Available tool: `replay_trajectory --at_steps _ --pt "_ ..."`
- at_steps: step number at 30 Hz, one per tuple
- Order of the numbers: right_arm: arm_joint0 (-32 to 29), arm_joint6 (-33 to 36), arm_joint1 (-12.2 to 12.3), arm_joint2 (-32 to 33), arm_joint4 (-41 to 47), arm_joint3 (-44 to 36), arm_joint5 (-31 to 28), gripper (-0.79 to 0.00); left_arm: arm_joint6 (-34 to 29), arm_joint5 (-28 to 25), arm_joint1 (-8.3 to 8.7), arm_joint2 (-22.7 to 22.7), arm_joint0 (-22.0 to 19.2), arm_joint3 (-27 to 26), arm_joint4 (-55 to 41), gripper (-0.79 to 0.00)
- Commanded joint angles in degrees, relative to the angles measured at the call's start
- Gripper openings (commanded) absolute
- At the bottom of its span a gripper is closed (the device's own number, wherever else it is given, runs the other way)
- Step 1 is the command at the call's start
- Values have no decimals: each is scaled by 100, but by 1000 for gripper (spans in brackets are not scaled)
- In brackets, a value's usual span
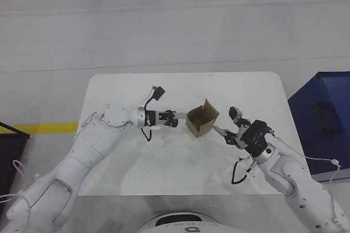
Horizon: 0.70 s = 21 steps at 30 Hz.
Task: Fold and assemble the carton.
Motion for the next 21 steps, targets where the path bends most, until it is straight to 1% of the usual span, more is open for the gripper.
replay_trajectory --at_steps 1,2,4,5,8,10,11,12,13,15,16,18,21 --pt "147 453 4 -133 -259 -211 -357 -305 -44 -82 231 -609 309 -78 -59 0" --pt "246 637 -1 -219 -284 -270 -513 -292 -58 -93 320 -845 460 -181 -90 0" --pt "479 1085 -19 -417 -306 -333 -738 -314 -48 -81 481 -1290 787 -478 -112 0" --pt "567 1245 -29 -488 -299 -347 -780 -320 -32 -61 528 -1428 903 -596 -117 0" --pt "997 2062 -89 -850 -210 -362 -842 -345 59 38 703 -1979 1418 -1171 -115 0" --pt "1365 2633 -157 -1139 -3 -320 -769 -366 135 89 803 -2334 1790 -1577 -94 0" --pt "1476 2814 -178 -1220 60 -293 -725 -382 162 99 827 -2428 1888 -1682 -81 0" --pt "1647 3117 -213 -1340 139 -253 -615 -400 200 101 859 -2562 2035 -1834 -85 0" --pt "1875 3586 -264 -1511 220 -213 -392 -419 248 91 898 -2736 2223 -2016 -93 0" --pt "2169 4154 -336 -1742 291 -165 -74 -400 306 67 942 -2951 2441 -2210 -96 0" --pt "2411 4630 -395 -1927 206 -108 209 -394 350 38 974 -3118 2610 -2336 -110 0" --pt "2727 5228 -492 -2249 120 -47 550 -354 363 33 981 -3160 2651 -2361 -112 0" --pt "3112 5785 -626 -2656 154 121 762 -348 363 33 981 -3160 2651 -2361 -112 0"
